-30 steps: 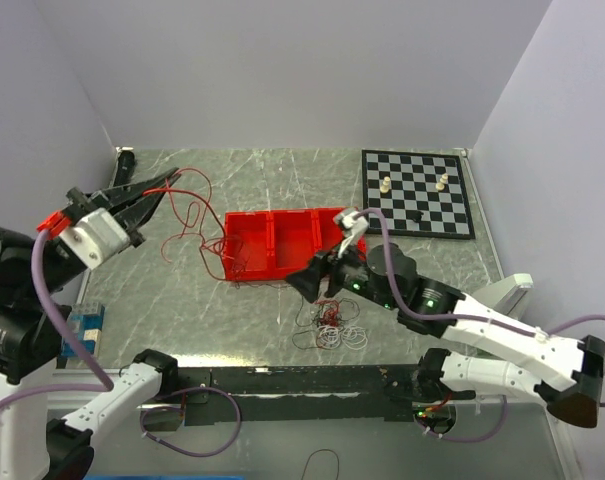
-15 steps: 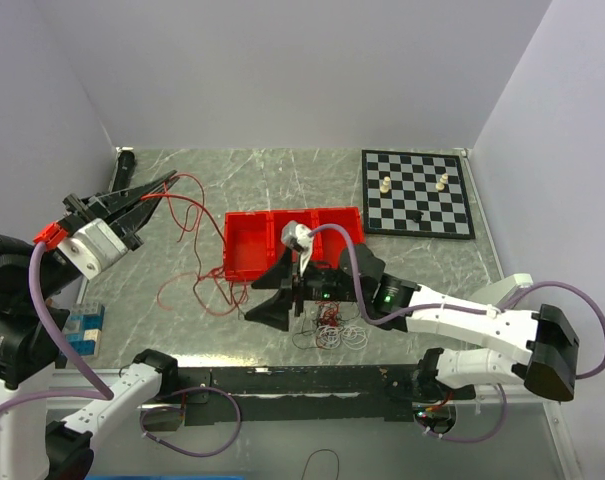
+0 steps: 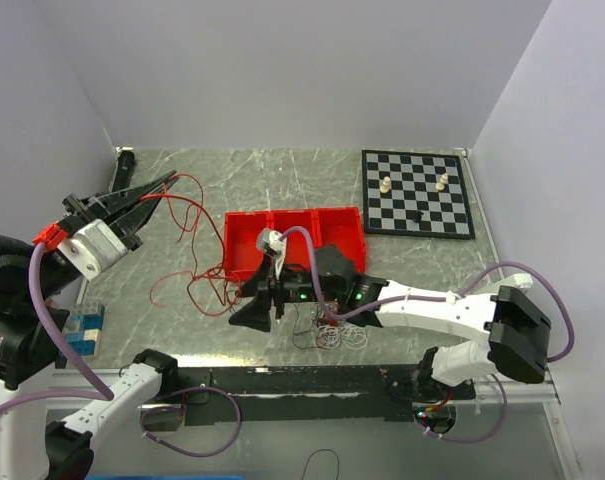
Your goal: Untangle the cables
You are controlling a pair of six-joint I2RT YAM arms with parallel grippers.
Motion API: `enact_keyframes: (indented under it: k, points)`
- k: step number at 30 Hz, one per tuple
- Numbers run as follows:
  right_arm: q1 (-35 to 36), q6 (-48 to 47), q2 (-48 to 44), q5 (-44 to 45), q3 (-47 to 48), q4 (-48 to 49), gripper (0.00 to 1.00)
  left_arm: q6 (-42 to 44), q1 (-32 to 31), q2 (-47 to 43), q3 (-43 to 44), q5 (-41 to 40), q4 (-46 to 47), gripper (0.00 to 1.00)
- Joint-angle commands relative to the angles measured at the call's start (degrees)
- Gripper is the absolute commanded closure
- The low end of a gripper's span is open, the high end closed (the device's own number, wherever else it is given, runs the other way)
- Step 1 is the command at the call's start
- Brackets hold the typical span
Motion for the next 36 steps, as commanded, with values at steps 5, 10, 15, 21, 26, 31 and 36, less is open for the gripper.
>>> enact_keyframes:
  k: [5,10,15,21,26,31,36]
  points:
    - [0.7,-1.4,2.5,5.8,4.7,-0.7,0.49,0.0,0.3,-0.8,1.1,0.7,2.1,0.99]
    - [1.2,0.4,-1.1,11.3,-3.0,-3.3,1.00,2.4,0.3,-2.3,-0.9,-0.4,4.9,0.99]
    - [1.5,3.1,-6.5,18.2,-13.0,-8.7,1.00,4.1,0.3,-4.0,-5.0,-3.1,15.8,0.99]
    - [2.0,7.1,-11.3,28.2,-19.7,-19.5,1.00,2.2,0.3,-3.1,-5.5,-6.2,23.3,0.99]
    - [2.1,10.7,-12.1,35.1,-20.0,-29.1,1.00,0.8,0.3,-1.3,-4.0,-6.2,23.1,0.99]
    - [2.1,15.4,-10.7,41.3,-18.4,-39.5,1.00,0.3,0.3,0.7,-1.4,-7.7,24.9,0.99]
    - [2.0,19.8,-10.1,43.1,-18.9,-45.1,1.00,0.6,0.4,2.4,0.5,-10.7,29.9,0.99]
